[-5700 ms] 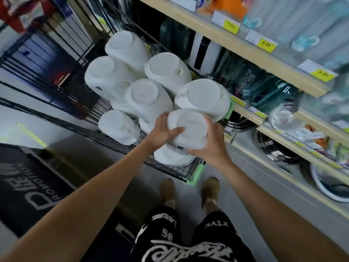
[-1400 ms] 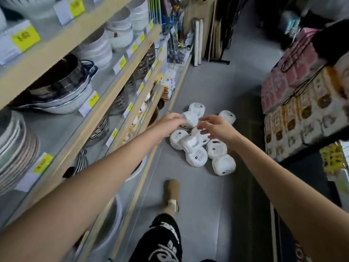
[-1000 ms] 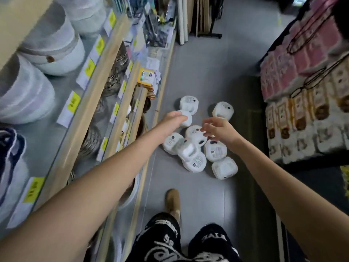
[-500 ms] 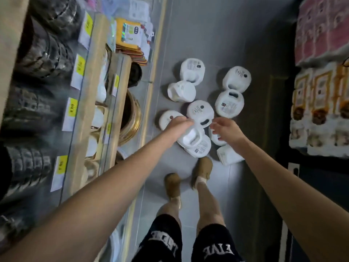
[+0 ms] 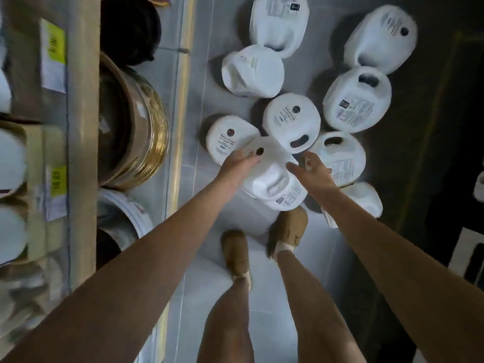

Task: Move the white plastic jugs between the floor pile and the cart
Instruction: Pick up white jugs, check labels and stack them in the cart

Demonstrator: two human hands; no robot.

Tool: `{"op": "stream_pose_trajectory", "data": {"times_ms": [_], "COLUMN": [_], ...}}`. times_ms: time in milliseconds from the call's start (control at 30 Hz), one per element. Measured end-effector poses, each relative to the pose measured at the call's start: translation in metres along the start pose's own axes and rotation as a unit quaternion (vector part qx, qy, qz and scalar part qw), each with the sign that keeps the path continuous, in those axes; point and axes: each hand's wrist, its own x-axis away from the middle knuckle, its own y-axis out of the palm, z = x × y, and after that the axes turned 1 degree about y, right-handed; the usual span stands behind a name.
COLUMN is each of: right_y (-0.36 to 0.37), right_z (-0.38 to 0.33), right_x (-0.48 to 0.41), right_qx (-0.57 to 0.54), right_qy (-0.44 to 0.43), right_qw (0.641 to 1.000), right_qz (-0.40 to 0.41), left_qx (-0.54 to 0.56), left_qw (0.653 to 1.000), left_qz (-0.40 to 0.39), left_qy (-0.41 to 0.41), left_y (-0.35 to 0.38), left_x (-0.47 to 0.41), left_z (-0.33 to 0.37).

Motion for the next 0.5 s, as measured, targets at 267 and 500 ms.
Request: {"op": "stream_pose_trajectory", "data": {"times_ms": [267, 500], "right_y": [0.013, 0.025], "right_z": [0.027, 0.052], "right_x": [-0.094, -0.130], "right_qx": [-0.035, -0.027], "right_qy": [0.025, 0.047], "right_qw": [0.999, 0.994], "right_qz": [-0.024, -0.091], "left_qx": [-0.047, -0.025], "left_qw": [0.998, 0.999], "left_qz": [0.041, 0.013], "left_qy": [-0.030, -0.015], "left_y": [0.019, 0.027], "left_x": [-0.118, -0.166], "left_z": [-0.051, -0.089]}}
